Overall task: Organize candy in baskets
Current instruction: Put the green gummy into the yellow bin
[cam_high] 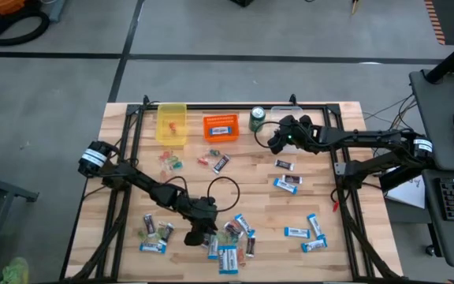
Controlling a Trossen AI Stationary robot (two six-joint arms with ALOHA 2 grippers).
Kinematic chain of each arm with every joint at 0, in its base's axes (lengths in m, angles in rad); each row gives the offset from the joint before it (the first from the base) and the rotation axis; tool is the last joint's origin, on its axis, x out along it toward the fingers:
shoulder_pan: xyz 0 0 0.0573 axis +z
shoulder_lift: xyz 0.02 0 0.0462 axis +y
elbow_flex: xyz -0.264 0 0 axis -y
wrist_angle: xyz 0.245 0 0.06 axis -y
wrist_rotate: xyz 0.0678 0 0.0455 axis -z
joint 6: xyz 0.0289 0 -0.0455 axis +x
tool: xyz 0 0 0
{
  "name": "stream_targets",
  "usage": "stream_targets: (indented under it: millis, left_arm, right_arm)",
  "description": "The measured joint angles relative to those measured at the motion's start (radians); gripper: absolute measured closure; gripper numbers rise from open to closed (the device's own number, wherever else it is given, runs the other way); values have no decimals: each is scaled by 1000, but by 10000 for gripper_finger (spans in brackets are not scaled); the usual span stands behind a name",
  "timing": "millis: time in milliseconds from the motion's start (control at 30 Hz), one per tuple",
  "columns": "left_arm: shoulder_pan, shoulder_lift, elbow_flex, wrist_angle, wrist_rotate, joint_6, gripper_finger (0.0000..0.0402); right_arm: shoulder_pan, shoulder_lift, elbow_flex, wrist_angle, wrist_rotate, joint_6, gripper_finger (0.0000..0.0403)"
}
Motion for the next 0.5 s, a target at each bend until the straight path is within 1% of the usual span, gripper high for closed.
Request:
stream_targets:
  millis: [133,333,500]
  left_arm:
    - [0,-1,0,-6,-3,2,394]
    - [0,-60,0,-61,-39,16,401]
    - [0,-136,0,-122,-59,67,401]
  right_arm:
    - [0,0,0,0,0,1,202]
    - [0,0,0,1,0,1,202]
    - [0,0,0,0,0,1,202]
